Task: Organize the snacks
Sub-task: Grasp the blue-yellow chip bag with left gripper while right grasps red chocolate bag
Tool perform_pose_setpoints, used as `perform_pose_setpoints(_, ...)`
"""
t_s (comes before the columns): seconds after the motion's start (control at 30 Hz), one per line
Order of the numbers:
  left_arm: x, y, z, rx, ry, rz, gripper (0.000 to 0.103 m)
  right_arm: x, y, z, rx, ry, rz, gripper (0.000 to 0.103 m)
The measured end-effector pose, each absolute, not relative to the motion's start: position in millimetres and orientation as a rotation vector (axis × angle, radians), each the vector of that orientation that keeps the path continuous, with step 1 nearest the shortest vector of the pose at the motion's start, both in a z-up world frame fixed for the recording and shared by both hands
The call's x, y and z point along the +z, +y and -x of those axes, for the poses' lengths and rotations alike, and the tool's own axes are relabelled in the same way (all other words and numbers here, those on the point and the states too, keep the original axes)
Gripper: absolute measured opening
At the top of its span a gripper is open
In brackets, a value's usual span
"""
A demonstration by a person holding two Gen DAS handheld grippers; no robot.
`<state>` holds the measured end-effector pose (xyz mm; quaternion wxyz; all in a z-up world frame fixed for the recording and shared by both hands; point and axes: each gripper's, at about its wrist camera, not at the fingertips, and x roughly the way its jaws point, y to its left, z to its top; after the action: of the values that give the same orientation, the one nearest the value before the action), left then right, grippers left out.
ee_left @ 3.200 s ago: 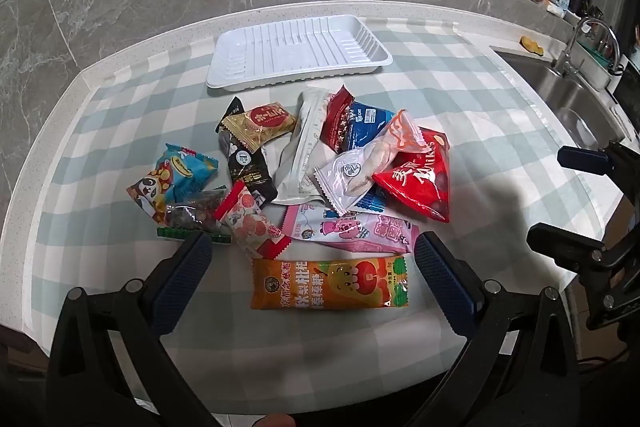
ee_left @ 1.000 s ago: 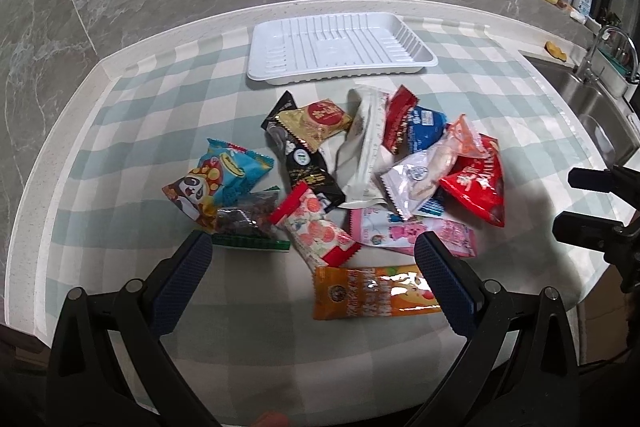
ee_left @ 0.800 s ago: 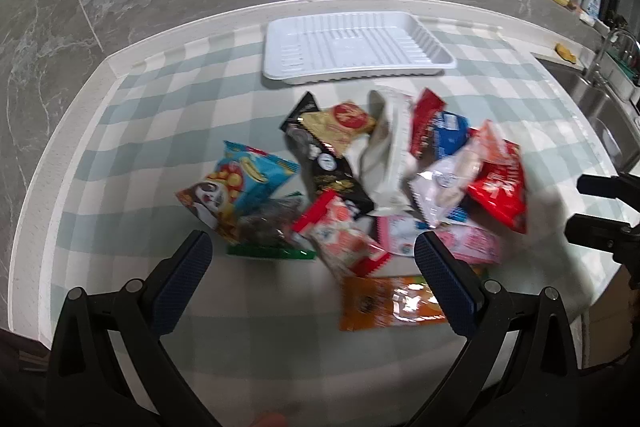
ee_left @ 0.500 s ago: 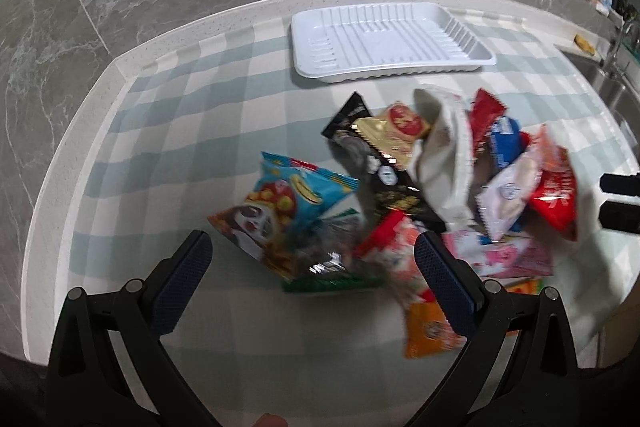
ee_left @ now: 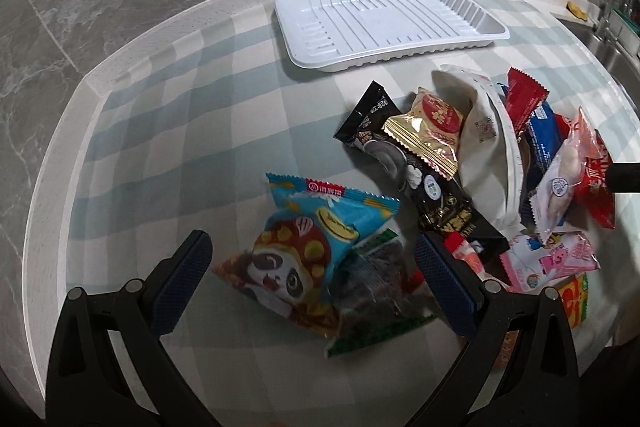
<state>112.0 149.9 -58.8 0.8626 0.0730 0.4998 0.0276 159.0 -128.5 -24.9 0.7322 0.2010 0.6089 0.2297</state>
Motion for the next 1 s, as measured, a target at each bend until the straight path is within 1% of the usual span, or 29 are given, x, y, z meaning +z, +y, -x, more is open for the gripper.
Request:
perform_pose_setpoints(0.33,-85,161,-132,0.020,1.119,-0.160,0.103,-36,-133,-163,0.492,1.354,-0.485,0.077)
perform_pose_setpoints(0.4,-92,164,-134,0.013,1.138,-0.146,0.103,-37,-136,-163,0.492,1.355,-0.489,0.073)
perform_pose_setpoints(0.47,-101,168,-137,0.009,1.163,-0.136,0.103,-38,-139,-163,0.493,1.358,-0.502,0.070)
perform_pose_setpoints(0.53,-105,175,-138,-0.008,1.160,-0.080,0.103,-39,-142,-164,0.501,1.361,-0.521,0.070)
perform_pose_setpoints(0.6,-109,185,-138,-0.020,1.170,0.003,0.103,-39,-145,-164,0.499,1.361,-0.516,0.067)
perform_pose_setpoints(0.73,-112,185,-138,-0.024,1.157,-0.015,0.103,-37,-142,-162,0.501,1.349,-0.482,0.065)
perform_pose_setpoints(0.83,-113,185,-139,-0.036,1.157,-0.020,0.103,-36,-143,-159,0.489,1.341,-0.455,0.058)
perform_pose_setpoints(0.87,-114,186,-140,-0.039,1.154,-0.020,0.103,-37,-145,-158,0.483,1.339,-0.450,0.052)
perform_pose_setpoints(0.9,-114,186,-141,-0.040,1.152,-0.022,0.103,-37,-147,-157,0.482,1.336,-0.457,0.049)
perform_pose_setpoints(0.93,-114,186,-142,-0.041,1.156,-0.021,0.103,-39,-151,-156,0.480,1.333,-0.479,0.047)
perform_pose_setpoints(1.0,-114,187,-141,-0.045,1.164,-0.021,0.103,-41,-155,-156,0.476,1.329,-0.500,0.041)
